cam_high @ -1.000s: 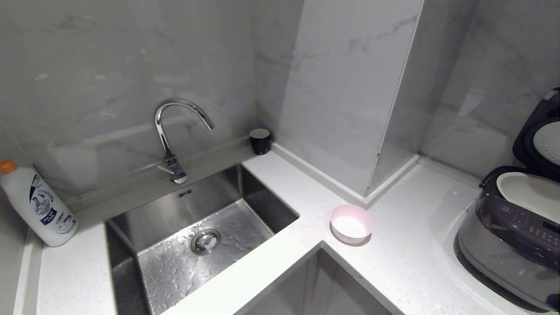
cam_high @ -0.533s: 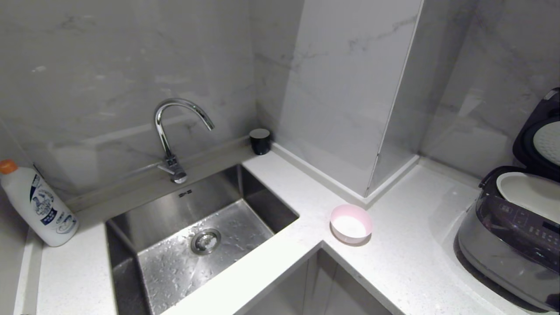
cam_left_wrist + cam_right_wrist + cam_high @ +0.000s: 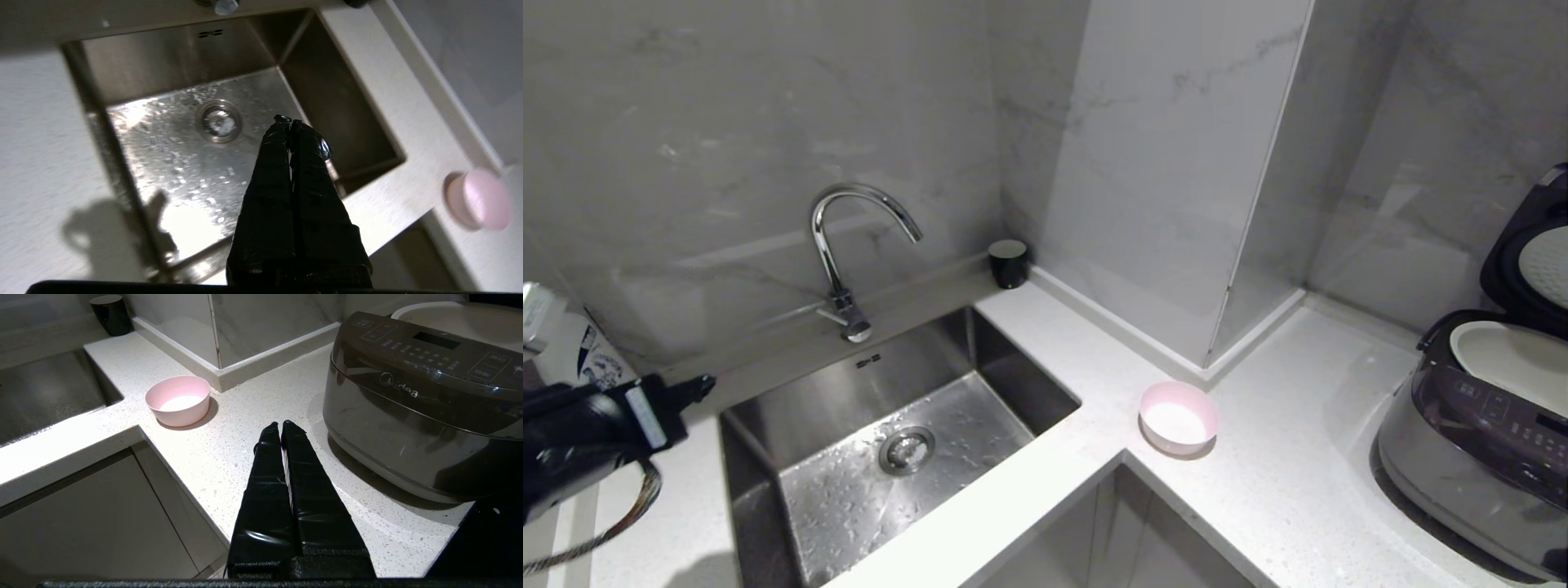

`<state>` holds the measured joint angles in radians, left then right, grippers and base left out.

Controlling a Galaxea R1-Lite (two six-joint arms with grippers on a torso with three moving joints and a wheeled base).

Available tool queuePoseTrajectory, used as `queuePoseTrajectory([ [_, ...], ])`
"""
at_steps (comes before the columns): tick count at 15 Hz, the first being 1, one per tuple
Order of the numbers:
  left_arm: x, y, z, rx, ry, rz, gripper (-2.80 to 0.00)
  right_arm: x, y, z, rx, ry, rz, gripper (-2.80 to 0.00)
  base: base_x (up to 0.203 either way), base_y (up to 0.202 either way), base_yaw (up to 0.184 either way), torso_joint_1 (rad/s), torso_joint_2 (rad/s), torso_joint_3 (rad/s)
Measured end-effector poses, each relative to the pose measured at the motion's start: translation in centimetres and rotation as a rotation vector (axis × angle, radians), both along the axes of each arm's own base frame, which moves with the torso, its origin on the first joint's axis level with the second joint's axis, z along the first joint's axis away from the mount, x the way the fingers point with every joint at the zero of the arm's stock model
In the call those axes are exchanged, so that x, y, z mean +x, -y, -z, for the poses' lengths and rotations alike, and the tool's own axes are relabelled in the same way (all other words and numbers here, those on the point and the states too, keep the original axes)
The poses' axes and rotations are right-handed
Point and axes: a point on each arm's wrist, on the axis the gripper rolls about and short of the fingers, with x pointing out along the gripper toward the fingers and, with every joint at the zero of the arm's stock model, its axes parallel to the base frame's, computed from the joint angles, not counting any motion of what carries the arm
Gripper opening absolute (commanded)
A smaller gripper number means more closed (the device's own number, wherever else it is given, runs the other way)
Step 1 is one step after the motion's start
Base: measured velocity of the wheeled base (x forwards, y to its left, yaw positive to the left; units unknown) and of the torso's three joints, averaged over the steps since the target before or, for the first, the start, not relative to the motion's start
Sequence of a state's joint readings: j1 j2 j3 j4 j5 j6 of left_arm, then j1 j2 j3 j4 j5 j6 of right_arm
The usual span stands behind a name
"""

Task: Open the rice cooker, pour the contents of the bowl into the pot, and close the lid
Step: Turn on the tap

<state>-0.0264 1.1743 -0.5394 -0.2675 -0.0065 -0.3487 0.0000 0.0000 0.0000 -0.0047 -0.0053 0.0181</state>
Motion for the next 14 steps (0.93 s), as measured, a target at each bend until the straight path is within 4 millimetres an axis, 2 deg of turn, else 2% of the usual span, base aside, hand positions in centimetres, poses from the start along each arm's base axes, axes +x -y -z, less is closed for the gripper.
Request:
queuePoseTrajectory([
  [2,5.7,0.3,-0.8,-0.079,-0.040,-0.033,-2.80,0.0,0.0,0.0,0.000,0.000,0.001,-2.80,0.000,0.000,0.000,0.000,0.00,0.000],
  [4,10.9,0.6,-0.1,-0.121,-0.086,-0.065,-2.80,0.0,0.0,0.0,0.000,0.000,0.001,-2.80,0.000,0.000,0.000,0.000,0.00,0.000],
  [7,17.6,0.6,2.4,-0.110,-0.141,-0.135,-2.80,0.0,0.0,0.0,0.000,0.000,0.000,-2.80,0.000,0.000,0.000,0.000,0.00,0.000],
  [9,20.6,-0.1,4.2,-0.090,-0.164,-0.179,-2.80,0.0,0.0,0.0,0.000,0.000,0.001,-2.80,0.000,0.000,0.000,0.000,0.00,0.000],
  [10,21.7,-0.7,5.2,-0.071,-0.179,-0.189,0.00,0.0,0.0,0.0,0.000,0.000,0.000,-2.80,0.000,0.000,0.000,0.000,0.00,0.000],
  [14,25.1,-2.3,8.1,0.030,-0.214,-0.209,0.00,0.0,0.0,0.0,0.001,0.000,0.000,-2.80,0.000,0.000,0.000,0.000,0.00,0.000],
])
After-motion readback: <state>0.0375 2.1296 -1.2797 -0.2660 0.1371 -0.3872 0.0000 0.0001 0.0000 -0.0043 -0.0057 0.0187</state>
